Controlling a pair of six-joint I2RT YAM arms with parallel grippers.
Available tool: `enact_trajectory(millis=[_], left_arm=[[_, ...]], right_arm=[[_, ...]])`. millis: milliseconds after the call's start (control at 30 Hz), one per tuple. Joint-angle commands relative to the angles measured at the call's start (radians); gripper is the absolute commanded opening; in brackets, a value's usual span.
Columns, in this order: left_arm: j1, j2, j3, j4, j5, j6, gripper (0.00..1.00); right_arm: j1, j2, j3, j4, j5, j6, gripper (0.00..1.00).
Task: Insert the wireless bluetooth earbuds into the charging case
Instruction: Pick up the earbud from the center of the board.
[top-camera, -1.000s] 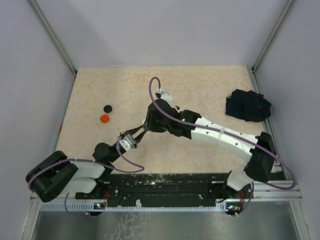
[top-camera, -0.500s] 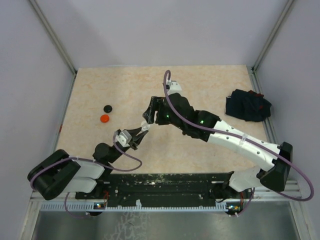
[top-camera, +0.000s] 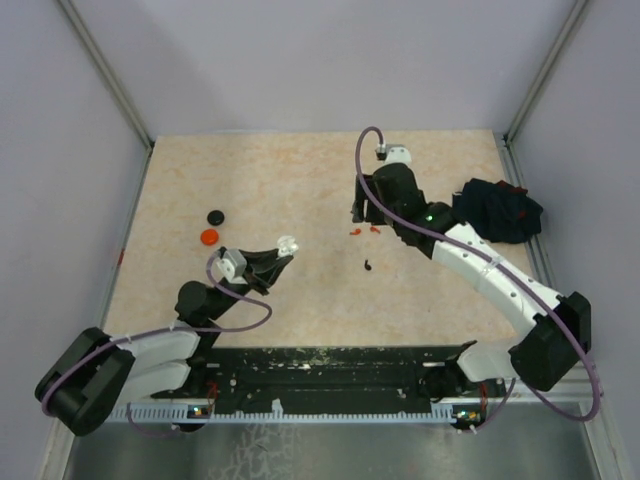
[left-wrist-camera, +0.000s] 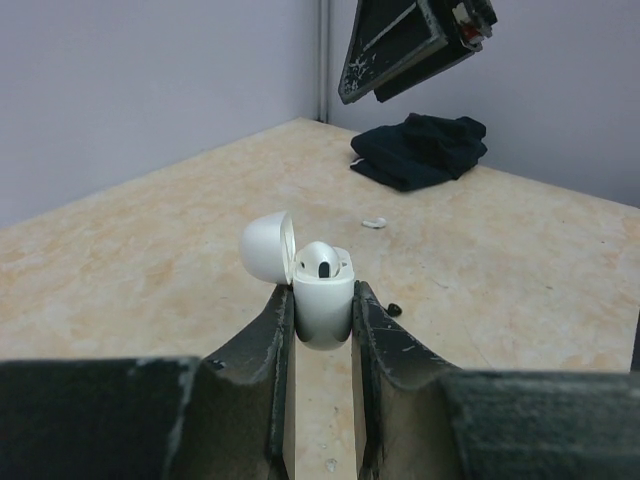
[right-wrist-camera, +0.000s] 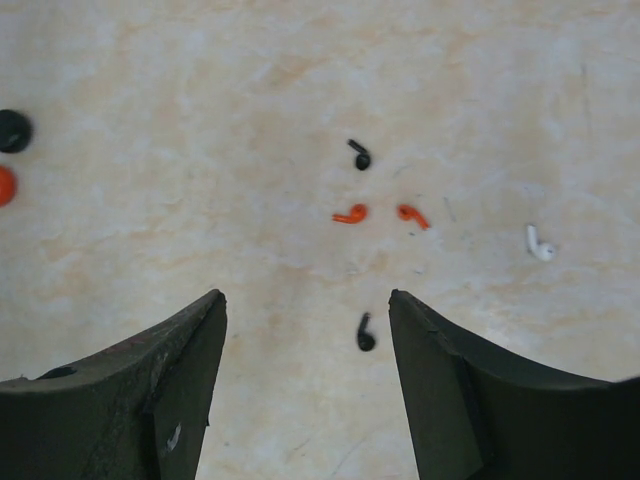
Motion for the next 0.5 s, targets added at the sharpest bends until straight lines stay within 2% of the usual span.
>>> enact_trajectory(millis=[0, 233, 467], left_arm=[[0.022, -0.056, 0.017, -0.145, 0.065, -0.033, 0.02], [0.063, -0.120, 0.002, -0.234, 0.105, -0.029, 0.02], [0.087, -0.186, -0.004, -0.355, 0.093, -0.010, 0.02]], right_arm=[[-0.107, 0.024, -0.045, 0.034, 0.067, -0.088, 0.66], [-0.295, 0.118, -0.153, 0.140, 0.067, -0.054, 0.62], [-0.425, 0.270, -0.152, 0.185, 0.059, 0.021, 0.58]])
